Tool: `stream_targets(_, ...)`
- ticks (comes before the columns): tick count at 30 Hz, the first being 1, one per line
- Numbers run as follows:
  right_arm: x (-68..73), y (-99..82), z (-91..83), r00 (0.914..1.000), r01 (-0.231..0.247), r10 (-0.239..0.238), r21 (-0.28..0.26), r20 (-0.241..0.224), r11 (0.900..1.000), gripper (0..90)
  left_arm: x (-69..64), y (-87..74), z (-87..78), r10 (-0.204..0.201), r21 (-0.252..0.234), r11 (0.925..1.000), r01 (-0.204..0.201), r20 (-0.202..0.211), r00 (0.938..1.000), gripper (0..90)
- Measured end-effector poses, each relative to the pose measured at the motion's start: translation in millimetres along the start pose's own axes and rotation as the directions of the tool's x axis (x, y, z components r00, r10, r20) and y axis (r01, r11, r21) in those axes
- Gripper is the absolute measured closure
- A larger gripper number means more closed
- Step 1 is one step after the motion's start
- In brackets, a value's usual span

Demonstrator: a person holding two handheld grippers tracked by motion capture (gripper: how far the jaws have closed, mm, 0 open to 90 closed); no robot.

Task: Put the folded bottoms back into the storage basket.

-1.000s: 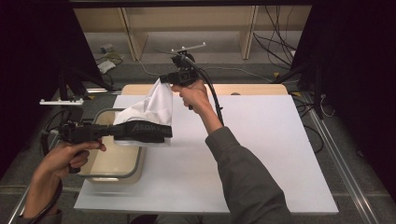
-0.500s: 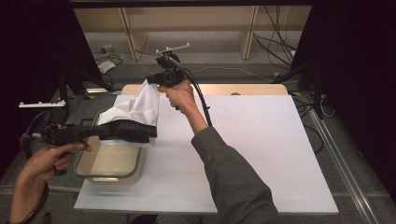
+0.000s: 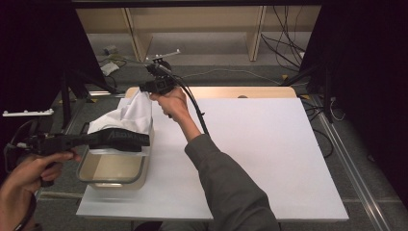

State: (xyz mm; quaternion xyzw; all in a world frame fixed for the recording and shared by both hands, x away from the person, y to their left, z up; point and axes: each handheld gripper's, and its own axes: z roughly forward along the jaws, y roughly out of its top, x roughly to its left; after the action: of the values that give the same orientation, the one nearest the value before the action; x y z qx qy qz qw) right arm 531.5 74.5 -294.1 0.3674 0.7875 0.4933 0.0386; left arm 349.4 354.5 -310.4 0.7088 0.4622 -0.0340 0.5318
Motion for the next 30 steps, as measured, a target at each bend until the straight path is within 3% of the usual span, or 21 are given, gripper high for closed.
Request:
stream_targets(16, 12.0, -11.5, 22.1, 0.9999, 0.003, -0.003, 0.001, 0.01, 1.0, 85.5, 15.6, -7.9, -13.5, -0.027, 0.036, 0.9989, 0.03, -0.076, 0.9968, 80.6)
stream_targets(30, 7.1, -29.5, 35.3, 0.9998, -0.014, 0.013, 0.019, 0.017, 0.9997, 85.0, 27.6, -12.8, -3.4, -0.053, 0.094, 0.9934, 0.065, -0.127, 0.9905, 80.3)
